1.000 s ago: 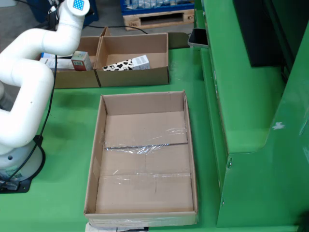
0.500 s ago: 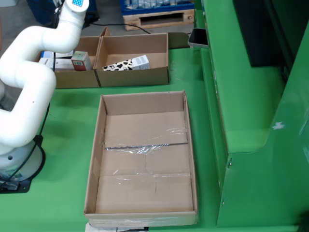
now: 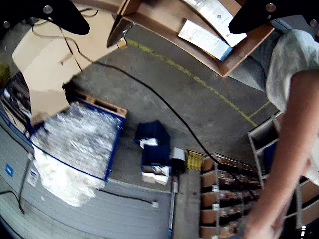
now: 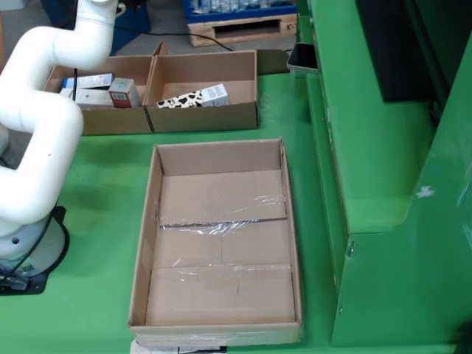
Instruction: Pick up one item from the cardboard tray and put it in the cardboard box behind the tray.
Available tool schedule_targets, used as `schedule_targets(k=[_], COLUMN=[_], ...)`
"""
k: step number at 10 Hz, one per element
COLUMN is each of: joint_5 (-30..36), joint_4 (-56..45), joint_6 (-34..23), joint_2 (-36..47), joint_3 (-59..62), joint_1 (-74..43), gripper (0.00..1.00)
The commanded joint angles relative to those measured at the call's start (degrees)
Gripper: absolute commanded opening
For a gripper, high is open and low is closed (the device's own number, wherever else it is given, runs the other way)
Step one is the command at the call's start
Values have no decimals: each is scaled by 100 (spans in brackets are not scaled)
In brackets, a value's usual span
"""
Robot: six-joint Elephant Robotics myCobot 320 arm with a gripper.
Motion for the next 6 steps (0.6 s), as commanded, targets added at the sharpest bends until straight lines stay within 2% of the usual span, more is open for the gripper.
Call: schedule_targets(k=[1,4,5,6], joint_5=[-330,-977,-977,-1704], joint_4=[124,195,195,358], joint_6=[129,285,285,460], joint_2=[337,630,630,766], joint_3=[140,140,140,140], joint_1=[55,285,285,503], gripper=[100,100,100,100])
